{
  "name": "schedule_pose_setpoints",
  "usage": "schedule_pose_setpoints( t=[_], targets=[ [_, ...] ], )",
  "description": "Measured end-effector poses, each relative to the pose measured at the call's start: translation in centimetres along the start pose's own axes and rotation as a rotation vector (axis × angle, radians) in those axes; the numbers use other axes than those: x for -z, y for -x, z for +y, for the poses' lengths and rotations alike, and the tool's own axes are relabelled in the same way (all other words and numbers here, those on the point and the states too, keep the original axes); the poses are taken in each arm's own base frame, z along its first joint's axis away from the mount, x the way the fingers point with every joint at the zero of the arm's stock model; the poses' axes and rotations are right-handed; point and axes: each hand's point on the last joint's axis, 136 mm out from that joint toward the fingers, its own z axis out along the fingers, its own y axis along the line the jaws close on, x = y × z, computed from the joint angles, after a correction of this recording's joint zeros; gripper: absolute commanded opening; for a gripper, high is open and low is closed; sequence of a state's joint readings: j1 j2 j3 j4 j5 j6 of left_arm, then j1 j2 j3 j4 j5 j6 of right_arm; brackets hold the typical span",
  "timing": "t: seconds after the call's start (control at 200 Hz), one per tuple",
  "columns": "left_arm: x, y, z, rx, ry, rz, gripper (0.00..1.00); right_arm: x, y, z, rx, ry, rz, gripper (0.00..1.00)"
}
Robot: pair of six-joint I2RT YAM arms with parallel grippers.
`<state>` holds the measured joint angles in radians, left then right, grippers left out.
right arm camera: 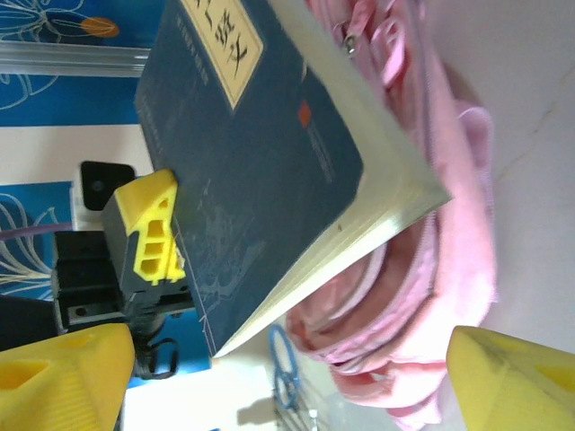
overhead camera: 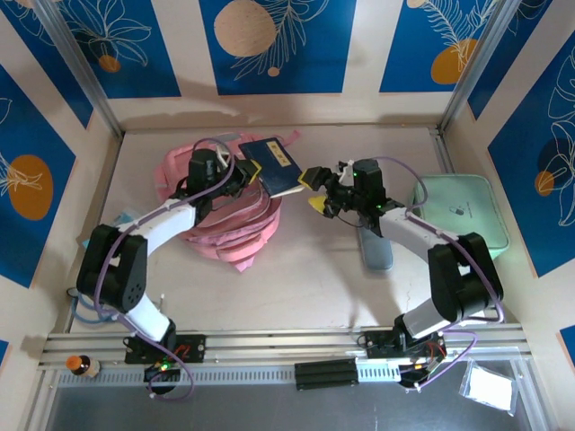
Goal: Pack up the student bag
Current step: Pass the book.
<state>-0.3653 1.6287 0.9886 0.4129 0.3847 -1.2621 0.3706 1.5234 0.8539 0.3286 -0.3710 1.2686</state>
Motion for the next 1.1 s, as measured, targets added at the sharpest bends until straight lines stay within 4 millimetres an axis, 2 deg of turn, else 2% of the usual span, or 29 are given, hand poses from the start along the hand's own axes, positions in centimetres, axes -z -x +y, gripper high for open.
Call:
schedule_pose_setpoints(
  t=[0.16,0.275,0.485,0.68,0.775,1.03,1.1],
  targets=[
    [-1.1,-0.6,-0.5,0.079,-0.066,-0.004,0.0,-1.7,-1.1,-0.2,-0.041,0.03,0.028,0.88],
    [-1.6,-1.4,-0.7,0.11,-0.088,0.006,0.0,-2.4,-1.2,0.2,-0.05,0.057,0.026,0.83],
    [-1.8,-2.5,-0.5,0.152,-0.106,0.022,0.0,-3.0,-0.3,0.4,-0.076,0.089,-0.004,0.64],
    [-1.9,-2.5,-0.6,0.168,-0.115,0.022,0.0,-3.2,0.5,0.8,-0.103,0.134,-0.04,0.53],
    [-2.0,-2.5,-0.4,0.172,-0.115,0.022,0.0,-3.2,0.8,1.0,-0.113,0.144,-0.058,0.44],
    [-2.3,-2.5,0.1,0.185,-0.109,0.024,0.0,-2.9,1.4,1.0,-0.123,0.147,-0.078,0.09],
    [-2.4,-2.7,0.6,0.179,-0.09,0.027,0.15,-2.9,1.4,0.7,-0.124,0.136,-0.078,0.03]
  ],
)
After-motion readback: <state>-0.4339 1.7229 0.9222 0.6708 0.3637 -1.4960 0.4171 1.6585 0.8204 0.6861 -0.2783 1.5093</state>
